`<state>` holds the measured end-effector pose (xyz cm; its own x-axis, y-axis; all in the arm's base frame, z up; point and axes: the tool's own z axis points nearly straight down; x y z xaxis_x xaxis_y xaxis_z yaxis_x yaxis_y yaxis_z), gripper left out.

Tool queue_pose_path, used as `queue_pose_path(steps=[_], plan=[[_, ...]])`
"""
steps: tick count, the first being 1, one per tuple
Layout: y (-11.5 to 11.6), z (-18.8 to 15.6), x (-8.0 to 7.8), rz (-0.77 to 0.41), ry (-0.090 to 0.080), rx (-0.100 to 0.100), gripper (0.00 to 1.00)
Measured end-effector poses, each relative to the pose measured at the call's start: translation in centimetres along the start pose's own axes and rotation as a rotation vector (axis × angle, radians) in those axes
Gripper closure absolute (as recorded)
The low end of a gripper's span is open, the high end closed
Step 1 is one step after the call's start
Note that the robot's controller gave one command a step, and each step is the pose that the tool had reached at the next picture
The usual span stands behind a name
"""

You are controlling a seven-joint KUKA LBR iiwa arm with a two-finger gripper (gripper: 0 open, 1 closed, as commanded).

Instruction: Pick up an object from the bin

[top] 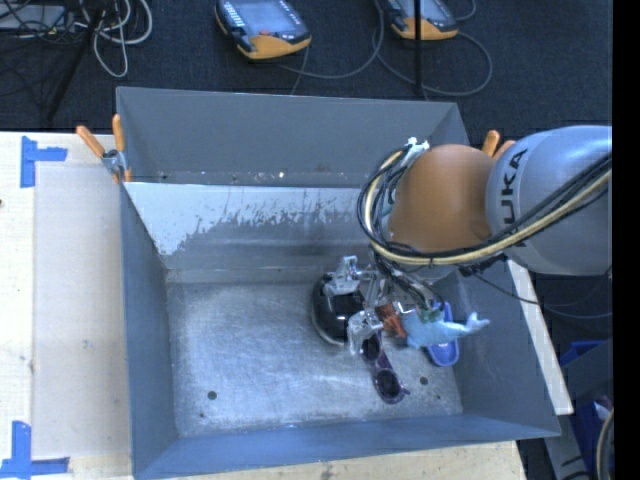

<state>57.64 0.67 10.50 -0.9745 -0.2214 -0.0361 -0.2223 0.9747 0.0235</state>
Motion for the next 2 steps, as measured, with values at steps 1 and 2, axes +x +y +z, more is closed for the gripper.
queue_pose_path(steps=[1,2], plan=[[0.00,0.00,0.00,0.000,0.000,0.000,1.00],[0.00,0.00,0.00,0.000,0.000,0.000,1.00]])
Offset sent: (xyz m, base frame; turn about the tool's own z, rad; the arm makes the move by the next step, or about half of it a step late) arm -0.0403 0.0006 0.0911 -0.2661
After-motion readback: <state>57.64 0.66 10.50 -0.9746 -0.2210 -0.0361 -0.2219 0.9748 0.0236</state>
